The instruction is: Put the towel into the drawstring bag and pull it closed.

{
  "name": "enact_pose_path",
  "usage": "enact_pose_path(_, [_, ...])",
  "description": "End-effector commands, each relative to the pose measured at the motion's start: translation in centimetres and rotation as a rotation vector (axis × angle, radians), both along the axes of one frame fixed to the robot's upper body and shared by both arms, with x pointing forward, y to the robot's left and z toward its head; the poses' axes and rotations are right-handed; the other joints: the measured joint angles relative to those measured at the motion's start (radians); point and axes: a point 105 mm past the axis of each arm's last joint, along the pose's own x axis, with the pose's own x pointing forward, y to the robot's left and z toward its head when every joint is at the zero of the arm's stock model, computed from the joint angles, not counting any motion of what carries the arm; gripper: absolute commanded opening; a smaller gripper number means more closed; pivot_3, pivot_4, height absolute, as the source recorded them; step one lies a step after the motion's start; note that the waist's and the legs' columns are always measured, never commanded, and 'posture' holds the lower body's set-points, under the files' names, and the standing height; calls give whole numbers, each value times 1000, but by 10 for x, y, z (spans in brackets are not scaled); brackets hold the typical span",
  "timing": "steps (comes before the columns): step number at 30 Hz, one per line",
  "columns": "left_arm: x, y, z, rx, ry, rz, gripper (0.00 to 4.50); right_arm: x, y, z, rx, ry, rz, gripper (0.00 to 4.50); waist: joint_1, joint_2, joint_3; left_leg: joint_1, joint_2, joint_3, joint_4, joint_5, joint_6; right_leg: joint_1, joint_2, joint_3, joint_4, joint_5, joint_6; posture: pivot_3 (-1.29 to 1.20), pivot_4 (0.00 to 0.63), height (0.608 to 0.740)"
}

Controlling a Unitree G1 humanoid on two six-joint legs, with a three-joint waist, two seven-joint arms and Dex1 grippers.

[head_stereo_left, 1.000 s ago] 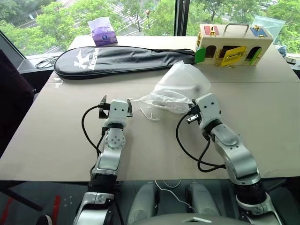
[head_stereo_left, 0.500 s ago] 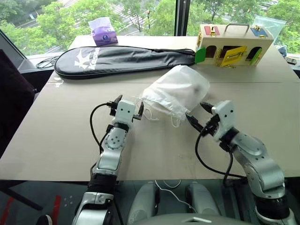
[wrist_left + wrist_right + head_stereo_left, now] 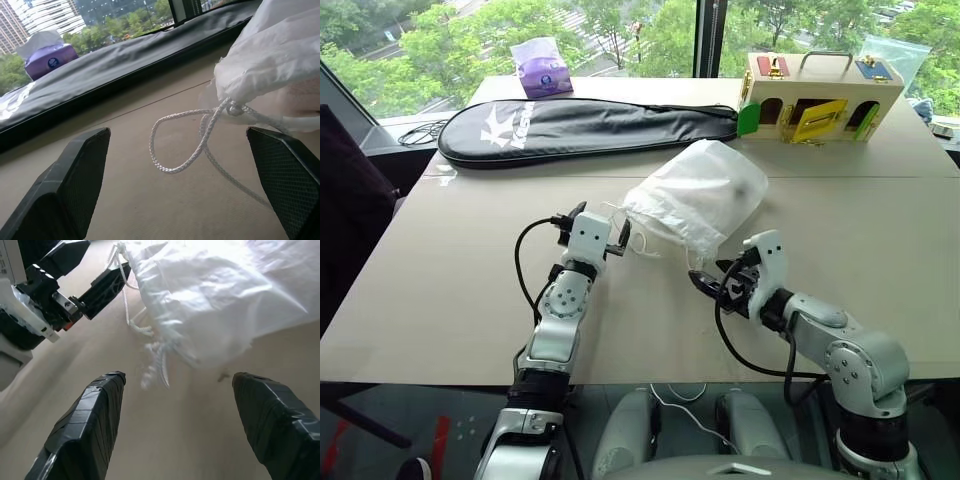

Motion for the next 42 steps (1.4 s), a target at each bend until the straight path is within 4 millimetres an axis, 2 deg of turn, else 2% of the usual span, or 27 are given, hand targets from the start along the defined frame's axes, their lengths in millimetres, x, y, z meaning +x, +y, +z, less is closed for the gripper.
enact_pose_path(1, [-2, 2, 16, 10, -56, 4, 4500, 7, 3, 7, -15, -32, -25, 3663, -1, 0, 0, 0, 0, 0, 0, 0, 0, 0, 0, 0, 0, 0, 0, 0, 150, 740])
enact_pose_path(2, [-2, 3, 16, 12, -57, 7, 4500, 9, 0, 5, -35, -33, -49, 3167, 0, 0, 0, 0, 0, 0, 0, 0, 0, 0, 0, 0, 0, 0, 0, 0, 150, 740])
enact_pose_path(4, [-1, 5, 16, 14, -59, 15, 4500, 12, -6, 1, -79, -45, -78, 2509, 1, 0, 0, -1, 0, -1, 0, 0, 0, 0, 0, -1, -1, 0, 0, 0, 150, 740])
enact_pose_path(9, [-1, 8, 17, 20, -62, 26, 4500, 13, -30, 5, -180, -147, -145, 127, 0, 0, 0, 0, -1, 0, 0, 0, 0, 0, 0, -1, -1, 0, 0, 0, 150, 740])
enact_pose_path(15, [2, 9, 16, 28, -60, 27, 4500, 14, -54, 25, -337, -373, -237, 46, -2, 0, 0, 0, 0, 0, 0, 0, 0, 0, 0, 0, 0, 0, 0, 0, 150, 740])
enact_pose_path(17, [3, 8, 16, 33, -58, 27, 4500, 10, -57, 31, -370, -442, -240, 46, -1, 0, 0, 0, 0, 0, 0, 0, 0, 0, 0, -1, 0, 0, 0, 0, 150, 740])
enact_pose_path(22, [7, 6, 17, 36, -58, 22, 4500, 7, -64, 37, -397, -527, -302, 46, 0, 0, 0, 0, 0, 0, 0, 0, 0, 0, 0, -1, 0, 0, 0, 0, 150, 740])
enact_pose_path(28, [9, 7, 18, 40, -63, 25, 4500, 11, -87, 48, -379, -583, -505, 46, 0, 0, 0, 0, 0, 0, 0, 0, 0, 0, 0, 0, 0, 0, 0, 0, 150, 740])
enact_pose_path(32, [9, 11, 17, 40, -61, 45, 4500, 9, -90, 43, -369, -569, -514, 46, 1, 0, 0, 0, 0, 0, 0, 0, 0, 0, 0, 0, 0, 0, 0, 0, 150, 740])
enact_pose_path(36, [7, 15, 16, 12, -52, 42, 4500, 5, -80, 40, -343, -563, -447, 46, 0, 0, 0, 0, 0, 0, 0, 0, 0, 0, 0, 0, 0, 0, 0, 0, 150, 740])
enact_pose_path(38, [9, 28, 19, -145, -23, 30, 4500, 5, -77, 39, -343, -560, -436, 46, -1, 0, 0, 0, 0, 0, 0, 0, 0, 0, 0, 0, 0, 0, 0, 0, 150, 740])
enact_pose_path(41, [8, 36, 39, -404, 0, -131, 4500, 5, -76, 36, -347, -553, -425, 46, -2, 0, 0, 0, 1, 0, 0, 0, 0, 0, 0, 0, 0, 0, 0, 0, 150, 740])
enact_pose_path(42, [8, 46, 44, -512, 21, -153, 4500, 5, -75, 35, -350, -551, -421, 46, -2, 0, 0, 0, 1, 0, 0, 0, 0, 0, 0, -1, 0, 0, 0, 0, 150, 740])
